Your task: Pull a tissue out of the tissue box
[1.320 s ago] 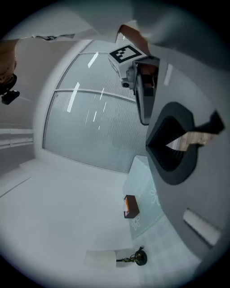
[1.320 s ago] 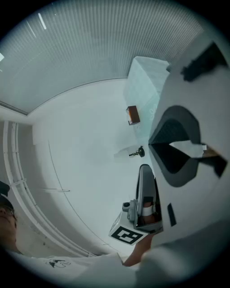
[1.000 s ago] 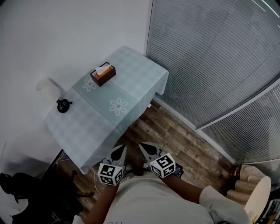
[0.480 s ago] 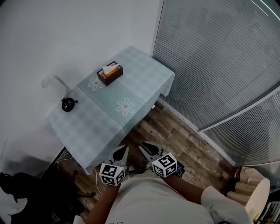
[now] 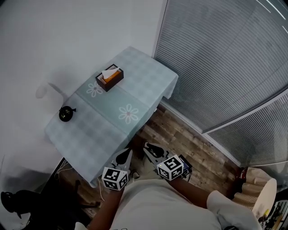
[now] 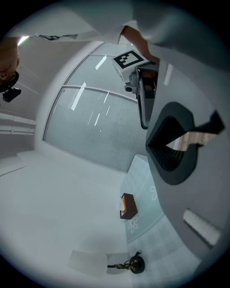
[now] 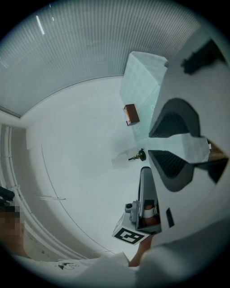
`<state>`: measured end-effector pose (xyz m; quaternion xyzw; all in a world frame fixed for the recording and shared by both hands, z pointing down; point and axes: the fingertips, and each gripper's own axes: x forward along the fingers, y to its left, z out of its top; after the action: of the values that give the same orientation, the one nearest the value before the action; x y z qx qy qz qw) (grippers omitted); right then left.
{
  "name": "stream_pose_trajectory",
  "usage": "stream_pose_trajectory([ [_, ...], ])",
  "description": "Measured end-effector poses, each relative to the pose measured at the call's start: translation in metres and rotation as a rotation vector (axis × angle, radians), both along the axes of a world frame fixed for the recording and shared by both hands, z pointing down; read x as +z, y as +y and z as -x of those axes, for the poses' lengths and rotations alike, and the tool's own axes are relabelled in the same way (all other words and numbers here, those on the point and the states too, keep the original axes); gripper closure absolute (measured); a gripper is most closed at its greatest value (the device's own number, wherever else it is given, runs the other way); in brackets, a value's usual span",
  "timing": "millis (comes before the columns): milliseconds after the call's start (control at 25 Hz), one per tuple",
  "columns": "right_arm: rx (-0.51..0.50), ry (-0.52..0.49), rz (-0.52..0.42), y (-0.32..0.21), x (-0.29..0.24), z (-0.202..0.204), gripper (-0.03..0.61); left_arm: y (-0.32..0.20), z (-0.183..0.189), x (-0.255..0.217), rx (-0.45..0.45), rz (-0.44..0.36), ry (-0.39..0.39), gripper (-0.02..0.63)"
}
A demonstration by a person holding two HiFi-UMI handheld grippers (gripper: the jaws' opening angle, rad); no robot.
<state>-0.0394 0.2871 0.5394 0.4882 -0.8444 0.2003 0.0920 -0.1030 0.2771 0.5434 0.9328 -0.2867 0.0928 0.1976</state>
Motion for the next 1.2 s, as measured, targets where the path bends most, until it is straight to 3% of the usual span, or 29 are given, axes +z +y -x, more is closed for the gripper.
stream_pose_trajectory([
  [360, -0.048, -0.03, -0.006, -0.151, 0.016, -0.058, 0.482, -0.148, -0.058, 0.01, -0.046, -0.002, -0.03, 0.606],
  [680, -0.215, -0.01, -0.01, -0.284, 0.001, -0.1, 0.513, -0.285, -0.104, -0.013, -0.186, -0.01, -0.036, 0.606],
  [880, -0.23, -0.008, 0.007, -0.34, 0.006, -0.119, 0.553, -0.329, -0.106, -0.011, -0.222, 0.009, -0.049, 0.607],
  [1200, -0.242, -0.004, 0.034, -0.359, 0.013, -0.097, 0.565, -0.352, -0.099, -0.001, -0.22, 0.046, -0.058, 0.606],
])
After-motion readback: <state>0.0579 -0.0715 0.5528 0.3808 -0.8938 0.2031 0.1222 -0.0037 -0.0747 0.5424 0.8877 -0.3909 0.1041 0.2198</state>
